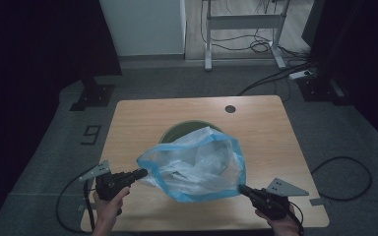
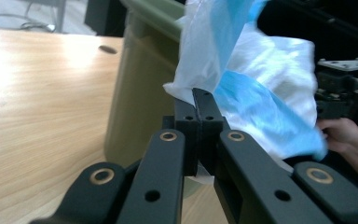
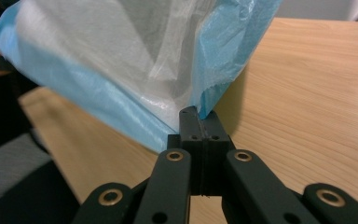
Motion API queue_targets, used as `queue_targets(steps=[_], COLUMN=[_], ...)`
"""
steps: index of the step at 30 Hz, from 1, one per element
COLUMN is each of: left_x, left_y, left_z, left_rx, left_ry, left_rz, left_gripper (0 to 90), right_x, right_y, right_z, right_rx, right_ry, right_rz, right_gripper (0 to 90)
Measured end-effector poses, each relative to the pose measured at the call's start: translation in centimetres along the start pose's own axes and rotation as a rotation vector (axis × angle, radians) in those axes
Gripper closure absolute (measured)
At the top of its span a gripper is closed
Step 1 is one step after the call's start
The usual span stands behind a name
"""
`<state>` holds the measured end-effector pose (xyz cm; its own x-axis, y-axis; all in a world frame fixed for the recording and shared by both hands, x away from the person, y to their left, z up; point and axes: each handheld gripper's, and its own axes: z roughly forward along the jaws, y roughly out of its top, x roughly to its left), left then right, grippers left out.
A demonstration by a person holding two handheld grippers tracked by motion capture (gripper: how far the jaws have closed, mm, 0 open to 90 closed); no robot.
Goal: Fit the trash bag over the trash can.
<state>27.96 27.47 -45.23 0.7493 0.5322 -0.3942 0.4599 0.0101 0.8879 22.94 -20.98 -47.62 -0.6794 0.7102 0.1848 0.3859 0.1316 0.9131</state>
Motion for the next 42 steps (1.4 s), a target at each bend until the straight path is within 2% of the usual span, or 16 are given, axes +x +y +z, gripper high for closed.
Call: queue_targets(steps=[2, 4, 5, 7, 9, 11, 15, 17, 22, 26, 29, 31, 35, 40, 42], left_x=[0.2, 0.0, -0.2, -0.5, -1.1, -1.7, -2.5, -2.7, -3.9, -4.5, -4.7, -4.7, -4.1, -3.5, -3.4], left_y=[0.1, 0.3, 0.4, 0.7, 1.1, 1.6, 2.6, 3.1, 4.4, 5.9, 7.3, 8.3, 9.9, 10.6, 10.7], left_z=[0.3, 0.4, 0.3, 0.0, -0.6, -1.4, -2.9, -3.2, -2.6, -2.0, -1.5, -1.1, 0.0, 1.2, 1.6], left_rx=[0.005, -0.001, -0.008, -0.014, -0.019, -0.033, -0.051, -0.047, -0.020, -0.022, -0.002, 0.023, 0.048, 0.107, 0.122], left_ry=[0.008, 0.029, 0.050, 0.062, 0.063, 0.053, 0.032, 0.021, 0.038, 0.032, 0.029, 0.038, 0.064, 0.080, 0.077], left_rz=[-0.008, -0.001, 0.007, 0.017, 0.041, 0.066, 0.100, 0.107, 0.161, 0.180, 0.199, 0.215, 0.220, 0.237, 0.246], left_gripper=[89.8, 87.3, 79.0, 61.6, 50.1, 43.1, 36.2, 33.8, 29.3, 28.8, 30.3, 30.7, 32.7, 33.4, 33.3], right_x=[-0.4, -0.6, -0.6, -0.4, -0.4, -0.3, 0.1, 0.2, -0.4, -0.9, -1.3, -1.6, -2.3, -3.2, -3.6], right_y=[-0.1, -0.1, -0.1, 0.1, 0.3, 0.5, 1.1, 1.4, 2.3, 3.5, 4.5, 5.4, 6.8, 8.2, 8.6], right_z=[0.5, 0.7, 0.8, 0.7, 0.5, 0.1, -0.9, -1.1, -1.0, -0.8, -0.6, -0.4, 0.3, 1.6, 2.3], right_rx=[0.012, 0.002, -0.005, -0.031, -0.056, -0.076, -0.118, -0.127, -0.146, -0.161, -0.166, -0.168, -0.183, -0.200, -0.201], right_ry=[-0.033, -0.037, -0.051, -0.073, -0.084, -0.103, -0.130, -0.136, -0.164, -0.182, -0.187, -0.187, -0.188, -0.179, -0.160], right_rz=[0.004, 0.017, 0.015, 0.009, 0.012, 0.019, 0.015, 0.013, 0.007, -0.002, -0.010, -0.022, -0.038, -0.035, -0.034], right_gripper=[89.1, 87.0, 82.0, 70.7, 63.5, 58.6, 55.2, 54.4, 53.0, 51.5, 51.0, 50.4, 49.0, 47.2, 47.0])
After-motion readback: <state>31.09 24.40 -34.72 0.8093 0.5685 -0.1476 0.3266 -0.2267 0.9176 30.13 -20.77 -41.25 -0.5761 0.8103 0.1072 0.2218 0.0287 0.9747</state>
